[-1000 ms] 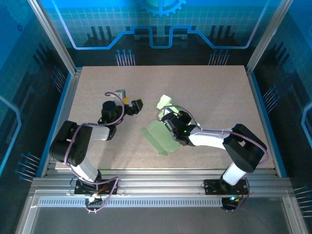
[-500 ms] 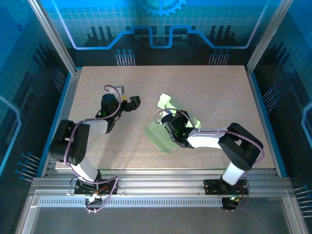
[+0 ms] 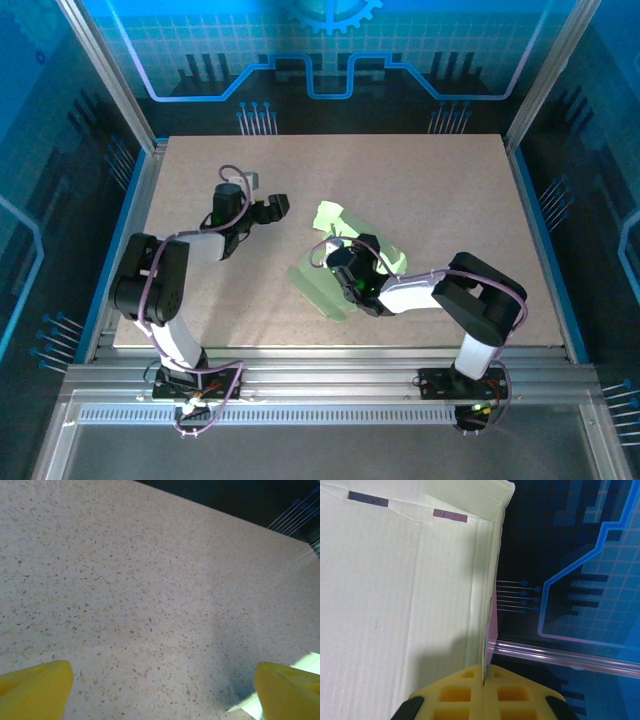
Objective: Fold the paper box
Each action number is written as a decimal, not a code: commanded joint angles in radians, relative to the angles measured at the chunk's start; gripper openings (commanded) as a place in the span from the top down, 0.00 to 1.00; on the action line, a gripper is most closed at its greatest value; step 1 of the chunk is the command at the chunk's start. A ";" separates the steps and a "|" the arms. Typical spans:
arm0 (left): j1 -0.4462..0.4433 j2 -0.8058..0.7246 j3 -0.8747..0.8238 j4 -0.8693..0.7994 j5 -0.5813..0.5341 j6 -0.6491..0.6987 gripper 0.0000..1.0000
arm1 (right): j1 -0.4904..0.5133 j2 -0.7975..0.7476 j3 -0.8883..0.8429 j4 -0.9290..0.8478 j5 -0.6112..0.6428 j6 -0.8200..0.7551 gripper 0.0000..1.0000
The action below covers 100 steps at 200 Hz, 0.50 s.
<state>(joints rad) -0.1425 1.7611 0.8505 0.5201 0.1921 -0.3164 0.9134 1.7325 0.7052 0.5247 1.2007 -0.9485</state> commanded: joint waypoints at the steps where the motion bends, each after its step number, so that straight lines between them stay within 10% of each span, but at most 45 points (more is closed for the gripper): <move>1: 0.023 0.057 0.088 -0.101 0.062 -0.003 0.10 | 0.024 0.016 -0.018 0.029 0.025 -0.029 1.00; 100: 0.026 0.144 0.212 -0.237 0.111 0.011 0.20 | 0.058 0.051 -0.017 0.263 0.010 -0.240 1.00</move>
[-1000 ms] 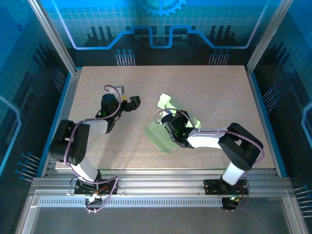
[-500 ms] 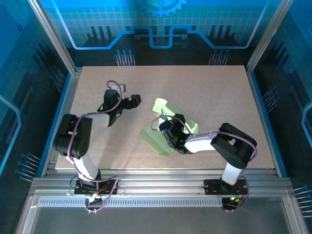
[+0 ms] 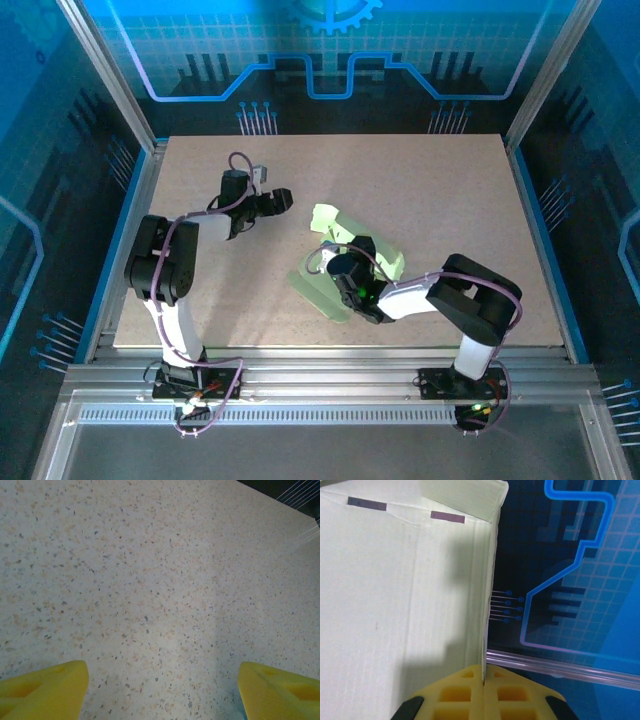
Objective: Fold the paper box
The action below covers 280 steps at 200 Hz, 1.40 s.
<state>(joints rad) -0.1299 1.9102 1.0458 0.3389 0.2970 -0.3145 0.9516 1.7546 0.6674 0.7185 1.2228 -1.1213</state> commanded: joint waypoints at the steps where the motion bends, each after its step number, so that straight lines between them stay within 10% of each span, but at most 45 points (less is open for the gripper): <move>1: 0.013 -0.005 0.017 -0.057 0.004 0.009 0.20 | 0.021 0.030 0.023 0.071 -0.013 -0.070 1.00; 185: 0.182 -0.008 0.021 -0.137 0.098 -0.167 0.24 | -0.022 0.342 0.206 0.463 -0.191 -0.293 1.00; 280: 0.165 0.248 0.486 -0.565 0.264 -0.091 0.47 | -0.014 0.306 0.205 0.446 -0.186 -0.253 1.00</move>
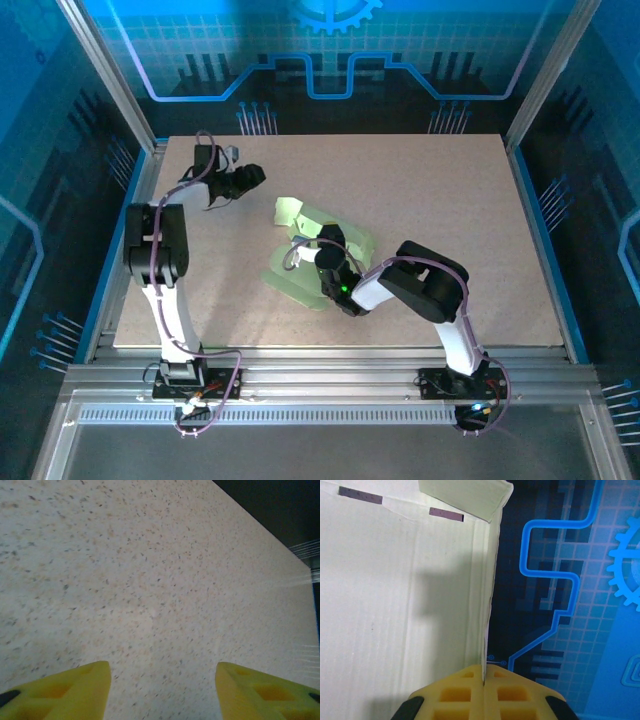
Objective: Fold the paper box
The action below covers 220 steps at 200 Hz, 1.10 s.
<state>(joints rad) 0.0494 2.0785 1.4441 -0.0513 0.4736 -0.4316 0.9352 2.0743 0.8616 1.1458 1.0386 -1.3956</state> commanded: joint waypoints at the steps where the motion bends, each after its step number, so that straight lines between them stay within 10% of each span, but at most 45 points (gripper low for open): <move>1: -0.016 0.083 0.093 -0.179 0.089 0.026 0.47 | 0.002 -0.013 0.011 0.018 -0.002 0.022 1.00; 108: -0.104 0.169 0.203 -0.345 0.203 0.211 0.56 | -0.010 -0.077 0.001 -0.088 -0.005 0.131 1.00; 220: -0.117 -0.010 -0.095 -0.066 0.341 0.217 0.56 | -0.046 -0.094 -0.005 -0.165 -0.018 0.214 1.00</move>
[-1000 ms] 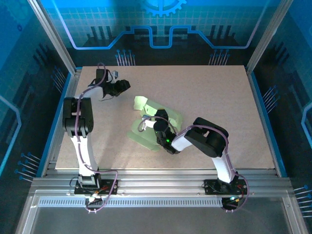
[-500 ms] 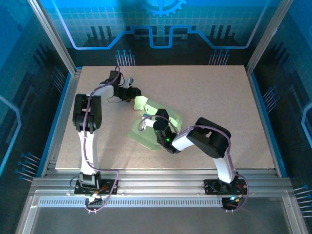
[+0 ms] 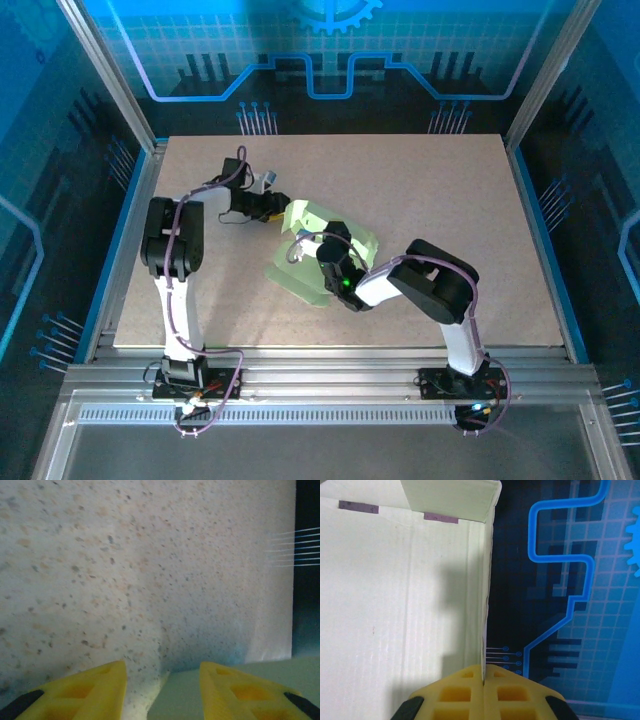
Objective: Fold the paper box
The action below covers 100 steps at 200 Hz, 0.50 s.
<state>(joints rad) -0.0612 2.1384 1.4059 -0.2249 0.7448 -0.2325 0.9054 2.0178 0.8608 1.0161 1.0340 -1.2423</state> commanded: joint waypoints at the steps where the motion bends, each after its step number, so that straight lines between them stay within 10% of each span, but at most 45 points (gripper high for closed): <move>1: -0.006 -0.071 -0.059 0.114 0.071 0.017 0.56 | -0.016 -0.038 -0.005 -0.037 -0.014 0.063 1.00; 100: -0.022 -0.140 -0.329 0.568 0.174 -0.120 0.57 | -0.034 -0.085 -0.030 -0.105 -0.026 0.117 1.00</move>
<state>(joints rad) -0.0746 2.0388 1.1412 0.1448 0.8555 -0.2836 0.8822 1.9526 0.8413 0.8978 1.0122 -1.1332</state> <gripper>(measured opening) 0.435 0.061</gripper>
